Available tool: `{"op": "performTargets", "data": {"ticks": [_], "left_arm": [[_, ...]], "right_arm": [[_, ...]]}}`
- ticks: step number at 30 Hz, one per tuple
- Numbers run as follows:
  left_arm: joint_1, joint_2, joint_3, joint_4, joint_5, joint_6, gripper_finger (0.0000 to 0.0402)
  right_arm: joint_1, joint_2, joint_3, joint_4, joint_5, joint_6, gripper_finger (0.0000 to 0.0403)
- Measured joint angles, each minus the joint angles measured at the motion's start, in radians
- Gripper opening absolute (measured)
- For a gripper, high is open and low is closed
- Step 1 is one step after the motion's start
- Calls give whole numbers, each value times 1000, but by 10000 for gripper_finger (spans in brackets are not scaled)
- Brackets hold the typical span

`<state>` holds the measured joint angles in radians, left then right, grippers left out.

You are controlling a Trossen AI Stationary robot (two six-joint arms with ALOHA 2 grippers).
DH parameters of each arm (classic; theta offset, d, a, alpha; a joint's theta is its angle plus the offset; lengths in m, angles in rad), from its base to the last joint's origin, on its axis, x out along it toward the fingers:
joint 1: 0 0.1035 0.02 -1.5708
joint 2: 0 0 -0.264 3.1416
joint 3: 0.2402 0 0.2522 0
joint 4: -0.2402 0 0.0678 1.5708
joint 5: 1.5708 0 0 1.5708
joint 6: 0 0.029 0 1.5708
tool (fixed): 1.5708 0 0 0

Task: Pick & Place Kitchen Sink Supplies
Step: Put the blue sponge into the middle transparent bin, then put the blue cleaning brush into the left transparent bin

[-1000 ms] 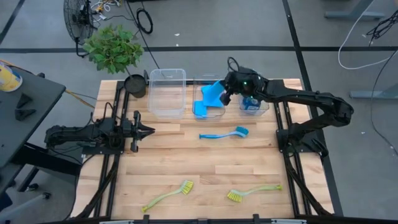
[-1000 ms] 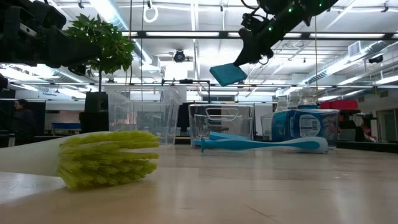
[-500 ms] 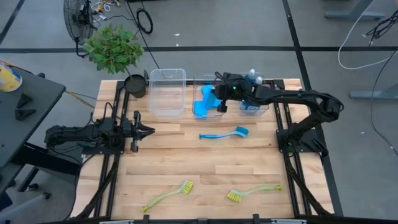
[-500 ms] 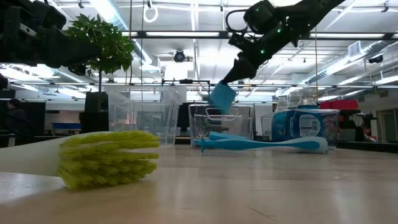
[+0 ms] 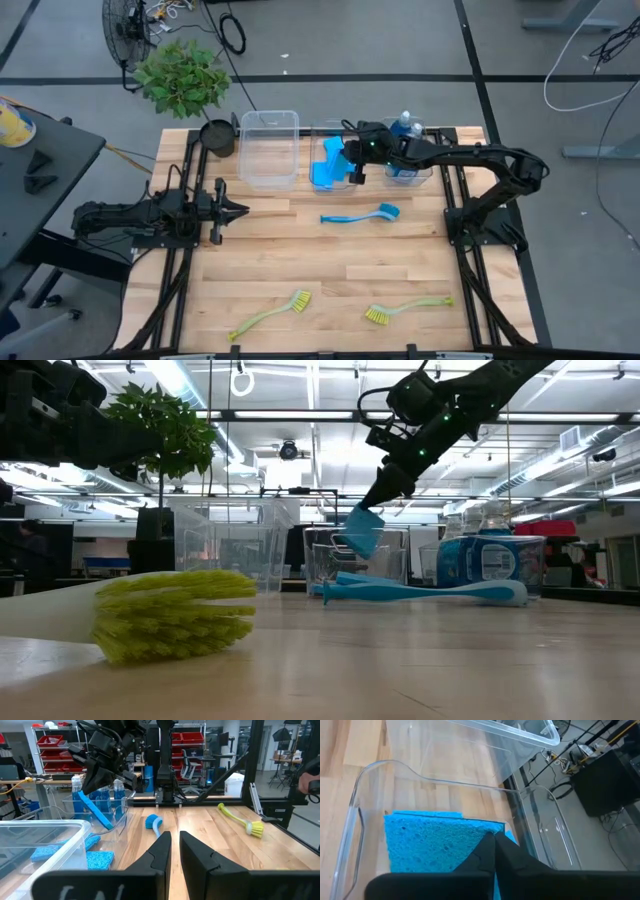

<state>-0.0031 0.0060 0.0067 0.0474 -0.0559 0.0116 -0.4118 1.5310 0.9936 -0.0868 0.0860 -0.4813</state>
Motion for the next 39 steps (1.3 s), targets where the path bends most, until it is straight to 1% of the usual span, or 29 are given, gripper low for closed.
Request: {"op": "performTargets", "data": {"ticks": [5,11,18,26,30,32,34,39], "left_arm": [[0,0,0,0,0,0,44],[0,0,0,0,0,0,44],[0,0,0,0,0,0,44],[0,0,0,0,0,0,44],[0,0,0,0,0,0,44],[0,0,0,0,0,0,44],[0,0,0,0,0,0,44],[0,0,0,0,0,0,44]], "right_arm": [[0,0,0,-1,1,2,27],[0,0,0,-15,0,5,64],[0,0,0,-20,0,61,101],[0,-12,0,-19,3,66,117],[2,-47,0,-23,0,110,116],[3,-72,0,-36,-23,162,116],[11,-101,1,-54,-75,217,116],[47,-148,1,-84,-255,328,116]]}}
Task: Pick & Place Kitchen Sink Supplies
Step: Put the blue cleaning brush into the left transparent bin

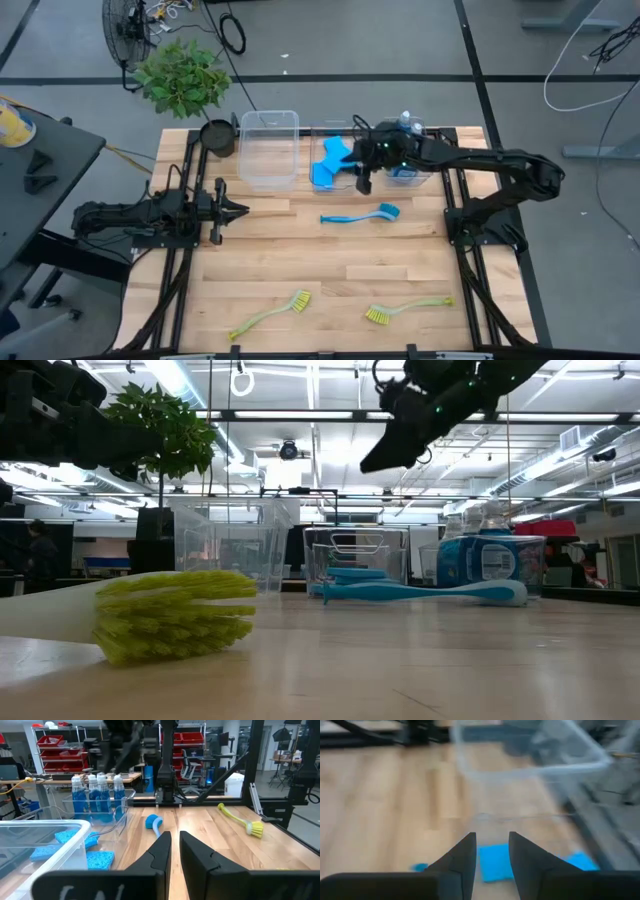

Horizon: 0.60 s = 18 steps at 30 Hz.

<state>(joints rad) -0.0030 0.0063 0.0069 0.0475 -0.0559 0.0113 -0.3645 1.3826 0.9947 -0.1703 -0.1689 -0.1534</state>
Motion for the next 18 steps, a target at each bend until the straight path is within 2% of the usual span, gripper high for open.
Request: {"op": "performTargets", "data": {"ticks": [6,18], "left_arm": [[0,0,0,0,0,0,44],[0,0,0,0,0,0,44]], "right_arm": [[52,-37,0,-69,-134,25,116],[125,-72,-1,-271,-134,-124,116]]}}
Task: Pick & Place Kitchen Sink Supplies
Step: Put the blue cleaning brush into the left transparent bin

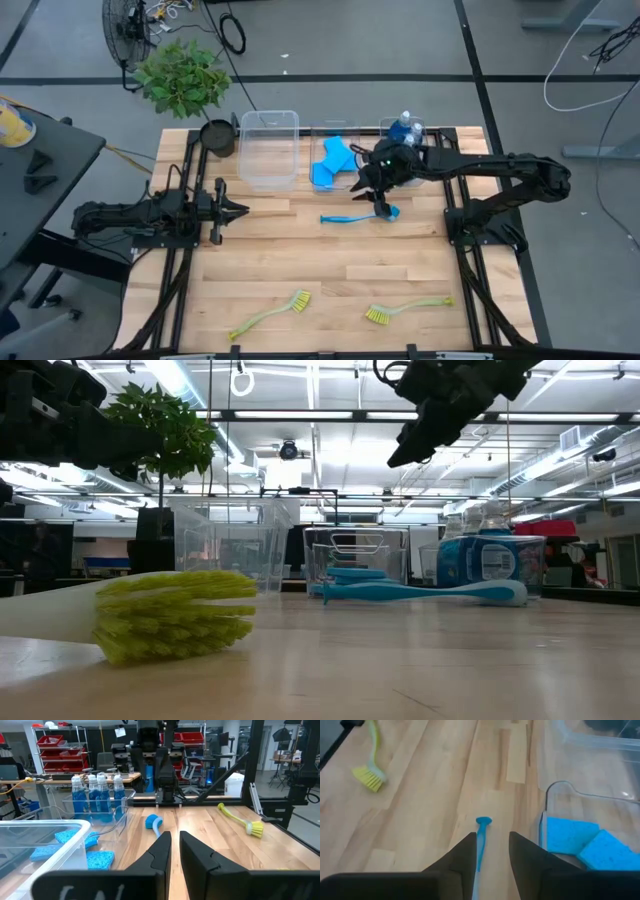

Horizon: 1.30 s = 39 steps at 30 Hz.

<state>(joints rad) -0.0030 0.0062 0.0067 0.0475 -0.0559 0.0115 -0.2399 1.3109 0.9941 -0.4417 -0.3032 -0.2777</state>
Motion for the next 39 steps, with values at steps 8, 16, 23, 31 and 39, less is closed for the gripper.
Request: {"op": "performTargets", "data": {"ticks": [8,16,23,31,39], "left_arm": [[0,0,0,0,0,0,44],[0,0,0,0,0,0,44],[0,0,0,0,0,0,44],[0,0,0,0,0,0,44],[0,0,0,0,0,0,44]], "right_arm": [[50,0,-82,-1,52,-38,116],[111,0,-197,27,181,-53,116],[159,0,-244,49,262,-117,116],[192,5,-283,114,273,-202,120],[214,44,-325,143,291,-201,155]]}}
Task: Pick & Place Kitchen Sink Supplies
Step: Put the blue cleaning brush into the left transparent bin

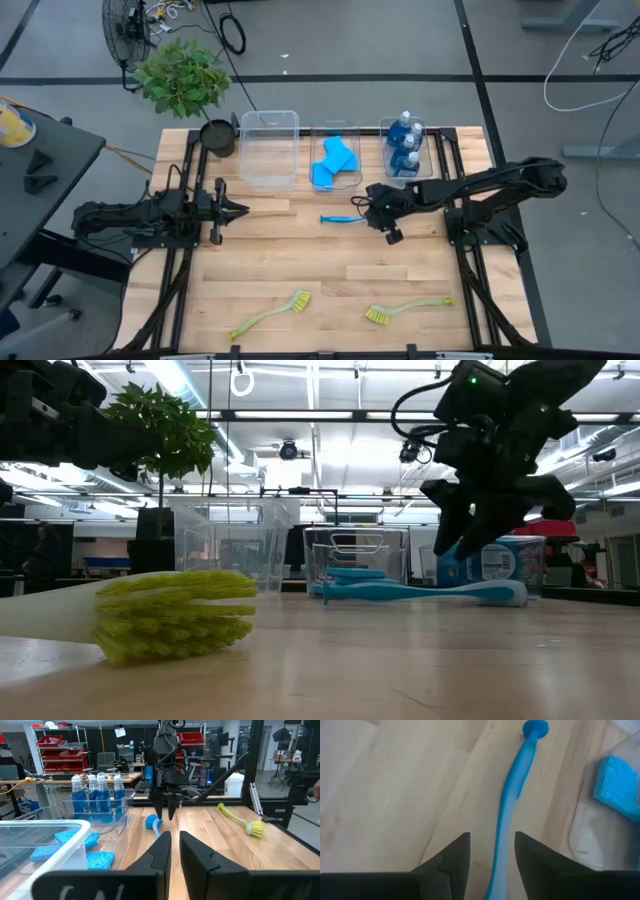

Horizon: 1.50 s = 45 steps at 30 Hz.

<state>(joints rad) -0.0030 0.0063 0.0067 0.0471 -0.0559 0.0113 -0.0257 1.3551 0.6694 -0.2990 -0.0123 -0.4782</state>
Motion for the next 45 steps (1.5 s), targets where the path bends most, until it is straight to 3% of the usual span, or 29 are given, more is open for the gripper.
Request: {"op": "performTargets", "data": {"ticks": [8,34,39,45], "left_arm": [[0,0,0,0,0,0,44],[0,0,0,0,0,0,44],[0,0,0,0,0,0,44],[0,0,0,0,0,0,44]], "right_arm": [[1,41,-35,61,49,-1,178],[1,201,-37,175,154,-9,177],[1,204,-37,172,154,-9,155],[1,206,-37,168,147,-13,91]]}}
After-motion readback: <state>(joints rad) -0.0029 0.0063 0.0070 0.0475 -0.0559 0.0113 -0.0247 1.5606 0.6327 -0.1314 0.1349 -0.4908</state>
